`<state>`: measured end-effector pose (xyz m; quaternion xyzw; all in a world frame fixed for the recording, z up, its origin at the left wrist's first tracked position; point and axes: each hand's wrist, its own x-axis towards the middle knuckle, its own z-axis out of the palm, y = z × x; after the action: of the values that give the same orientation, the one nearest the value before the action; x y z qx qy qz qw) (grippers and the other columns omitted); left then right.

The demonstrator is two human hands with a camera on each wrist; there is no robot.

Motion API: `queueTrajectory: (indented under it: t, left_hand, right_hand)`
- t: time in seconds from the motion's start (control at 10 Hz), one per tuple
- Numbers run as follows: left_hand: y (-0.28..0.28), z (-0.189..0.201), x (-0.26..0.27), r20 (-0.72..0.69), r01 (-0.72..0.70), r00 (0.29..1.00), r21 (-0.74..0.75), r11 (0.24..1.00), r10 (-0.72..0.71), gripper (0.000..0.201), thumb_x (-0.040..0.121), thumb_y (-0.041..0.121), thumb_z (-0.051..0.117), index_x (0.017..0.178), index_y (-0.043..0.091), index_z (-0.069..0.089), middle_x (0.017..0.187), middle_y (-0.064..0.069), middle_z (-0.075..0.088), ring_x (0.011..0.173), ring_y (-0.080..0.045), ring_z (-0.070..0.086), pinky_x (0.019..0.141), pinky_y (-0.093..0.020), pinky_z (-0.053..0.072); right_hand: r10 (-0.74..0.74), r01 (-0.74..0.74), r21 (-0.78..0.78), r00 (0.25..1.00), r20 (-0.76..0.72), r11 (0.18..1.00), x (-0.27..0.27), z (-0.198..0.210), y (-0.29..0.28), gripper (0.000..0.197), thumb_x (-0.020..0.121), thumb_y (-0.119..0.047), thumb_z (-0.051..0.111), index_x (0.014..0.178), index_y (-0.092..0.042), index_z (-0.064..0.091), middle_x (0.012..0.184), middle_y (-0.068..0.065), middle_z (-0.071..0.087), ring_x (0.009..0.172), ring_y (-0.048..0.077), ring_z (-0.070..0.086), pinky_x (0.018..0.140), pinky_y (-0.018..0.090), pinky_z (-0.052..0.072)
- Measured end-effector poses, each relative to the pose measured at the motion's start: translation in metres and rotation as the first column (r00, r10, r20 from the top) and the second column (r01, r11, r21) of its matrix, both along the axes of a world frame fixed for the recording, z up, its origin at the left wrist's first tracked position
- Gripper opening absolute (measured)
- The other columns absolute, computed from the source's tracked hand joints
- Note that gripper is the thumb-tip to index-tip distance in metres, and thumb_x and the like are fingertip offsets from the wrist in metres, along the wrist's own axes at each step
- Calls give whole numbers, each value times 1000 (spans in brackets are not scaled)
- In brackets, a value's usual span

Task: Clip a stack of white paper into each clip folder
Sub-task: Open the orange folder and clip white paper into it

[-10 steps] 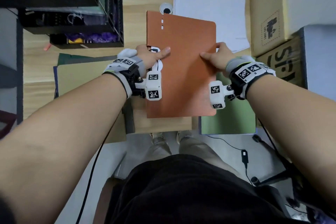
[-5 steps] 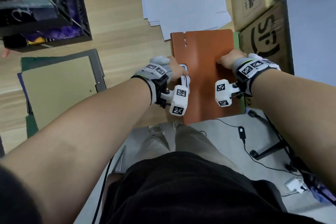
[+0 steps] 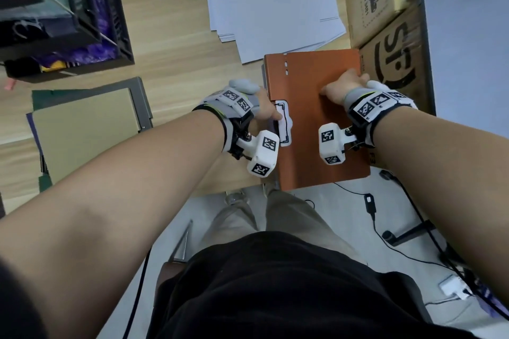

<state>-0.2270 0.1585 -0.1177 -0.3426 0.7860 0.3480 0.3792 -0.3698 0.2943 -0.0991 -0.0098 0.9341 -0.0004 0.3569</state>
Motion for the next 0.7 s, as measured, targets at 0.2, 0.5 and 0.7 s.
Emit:
queueTrajectory:
  t: [0.2,0.5,0.7]
  left_hand:
    - [-46,28,20,-109,-39,994,-226,973,14,37,86,39,69,96,20,38,101,-1,46,89,-20,43,79,-30,37]
    - [-129,38,125,-87,-305,951,-384,871,295,49,80,35,74,66,28,27,94,-3,51,85,-21,47,75,-29,41]
    - [-155,27,256,4,-396,894,-455,797,447,41,78,39,72,97,21,40,93,-4,44,79,-20,45,68,-30,37]
  right_hand:
    - [228,-224,-321,973,-25,920,15,34,-45,29,85,-19,62,114,-18,66,116,3,66,109,25,61,81,25,44]
    - [533,-408,-564,843,69,718,110,63,-148,13,84,-15,63,92,-18,72,95,-3,71,93,20,69,89,36,56]
    - [686,-497,-548,696,211,673,189,46,-191,6,88,-18,65,83,-19,69,85,3,71,93,24,71,84,38,59]
